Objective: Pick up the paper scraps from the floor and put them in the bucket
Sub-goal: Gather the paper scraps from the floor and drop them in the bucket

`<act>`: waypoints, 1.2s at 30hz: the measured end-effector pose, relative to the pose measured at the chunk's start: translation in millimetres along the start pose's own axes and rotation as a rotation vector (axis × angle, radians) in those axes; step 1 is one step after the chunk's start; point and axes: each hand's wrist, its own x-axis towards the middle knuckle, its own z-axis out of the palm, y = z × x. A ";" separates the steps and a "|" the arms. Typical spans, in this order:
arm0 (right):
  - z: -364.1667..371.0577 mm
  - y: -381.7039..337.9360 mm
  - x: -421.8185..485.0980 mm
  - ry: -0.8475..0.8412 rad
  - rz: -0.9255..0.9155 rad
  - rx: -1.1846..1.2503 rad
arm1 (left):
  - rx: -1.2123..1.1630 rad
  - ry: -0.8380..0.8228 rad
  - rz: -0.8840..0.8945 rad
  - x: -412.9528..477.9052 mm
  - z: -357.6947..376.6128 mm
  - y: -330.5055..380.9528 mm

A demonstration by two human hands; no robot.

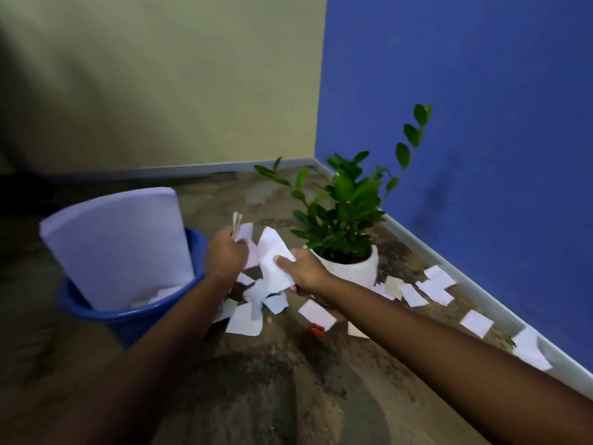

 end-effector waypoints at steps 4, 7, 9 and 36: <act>47.9 -42.9 18.5 -0.115 0.020 0.036 | -0.056 0.194 -0.107 27.1 -49.6 -24.7; 79.0 -64.1 28.3 -0.160 0.078 0.074 | -0.251 0.269 -0.301 43.4 -73.5 -44.0; 96.2 -74.0 32.9 -0.163 0.122 0.118 | -0.350 0.286 -0.406 50.1 -82.8 -55.9; -103.6 145.7 -48.0 0.101 0.221 -0.416 | 0.694 -0.418 0.603 -81.2 109.2 -47.2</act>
